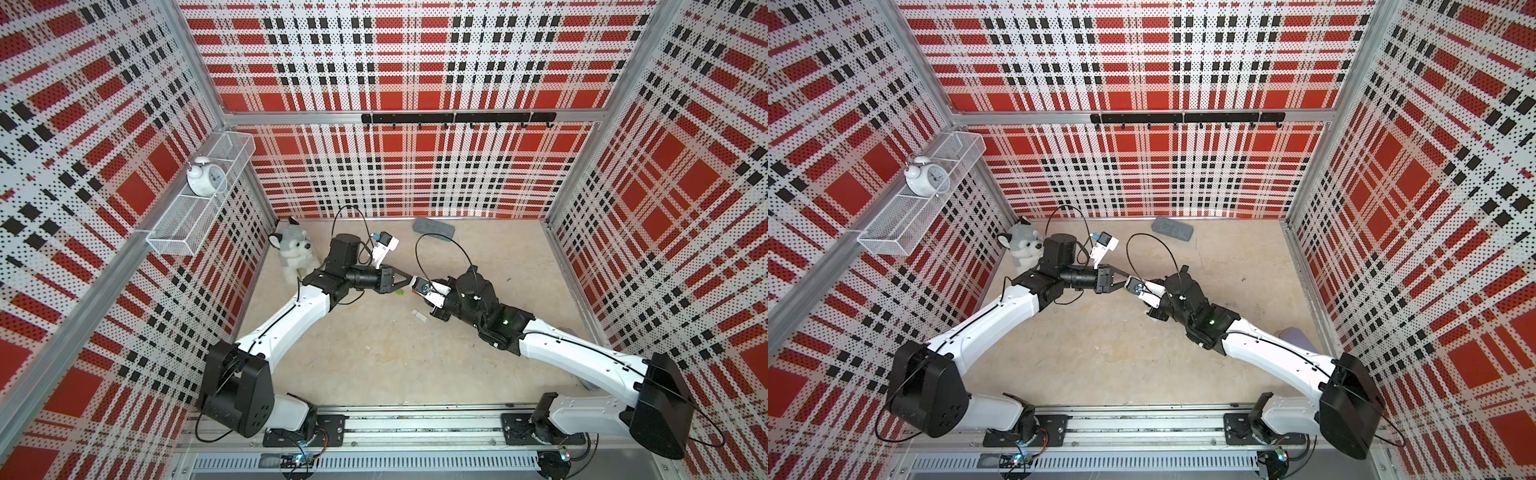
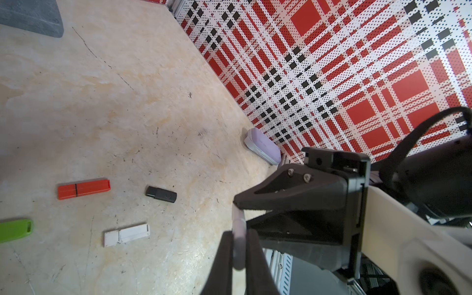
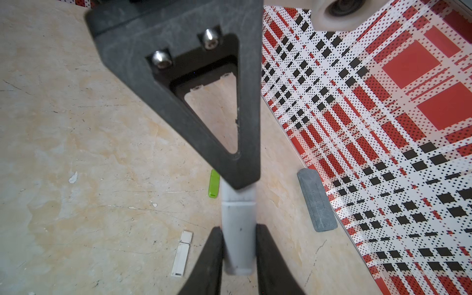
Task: Close the usb drive cover
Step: Close the cover of the USB drive.
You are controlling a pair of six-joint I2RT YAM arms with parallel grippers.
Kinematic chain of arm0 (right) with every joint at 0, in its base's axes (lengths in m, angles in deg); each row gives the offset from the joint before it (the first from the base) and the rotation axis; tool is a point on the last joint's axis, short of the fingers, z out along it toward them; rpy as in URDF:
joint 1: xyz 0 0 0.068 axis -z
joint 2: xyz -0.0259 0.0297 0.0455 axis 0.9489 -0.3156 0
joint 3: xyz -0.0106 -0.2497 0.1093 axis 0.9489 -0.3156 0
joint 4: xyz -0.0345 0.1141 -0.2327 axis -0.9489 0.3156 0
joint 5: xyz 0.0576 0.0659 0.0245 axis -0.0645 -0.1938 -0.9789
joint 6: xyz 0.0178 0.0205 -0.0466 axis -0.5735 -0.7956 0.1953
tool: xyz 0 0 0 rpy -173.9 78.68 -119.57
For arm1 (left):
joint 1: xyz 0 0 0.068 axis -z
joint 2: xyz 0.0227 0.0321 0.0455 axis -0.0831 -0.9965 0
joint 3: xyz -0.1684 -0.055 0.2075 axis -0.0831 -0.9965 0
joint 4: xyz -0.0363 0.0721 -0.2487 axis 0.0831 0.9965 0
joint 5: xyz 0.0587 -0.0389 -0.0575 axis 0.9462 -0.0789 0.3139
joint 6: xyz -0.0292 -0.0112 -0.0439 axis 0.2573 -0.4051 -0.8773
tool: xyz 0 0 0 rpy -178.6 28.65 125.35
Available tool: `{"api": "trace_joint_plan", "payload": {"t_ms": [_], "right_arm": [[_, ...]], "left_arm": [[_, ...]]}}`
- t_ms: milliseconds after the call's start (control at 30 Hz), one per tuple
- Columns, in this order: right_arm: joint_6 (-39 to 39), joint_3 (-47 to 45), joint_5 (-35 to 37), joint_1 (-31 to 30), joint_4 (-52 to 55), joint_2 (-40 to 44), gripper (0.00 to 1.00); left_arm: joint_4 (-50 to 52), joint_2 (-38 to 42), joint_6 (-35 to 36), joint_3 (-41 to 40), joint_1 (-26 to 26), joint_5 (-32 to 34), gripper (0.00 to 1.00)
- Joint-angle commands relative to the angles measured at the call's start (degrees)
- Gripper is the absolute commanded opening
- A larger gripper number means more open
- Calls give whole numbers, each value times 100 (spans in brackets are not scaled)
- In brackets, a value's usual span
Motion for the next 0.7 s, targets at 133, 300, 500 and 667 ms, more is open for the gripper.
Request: {"api": "trace_joint_plan", "payload": {"t_ms": [133,300,500,667], "right_arm": [[-280,466,-495,-80,-597,-84,25],[-308,524,-533,-97,-590,-167,24],[-259,241,-159,-106,-394,-24,24],[-464,-179,178,-97,-40,194,24]], "left_arm": [[35,-119,97,113,227,-70,0],[40,-111,97,124,241,-44,0],[44,62,105,150,196,306,11],[7,393,135,156,51,762,27]]}}
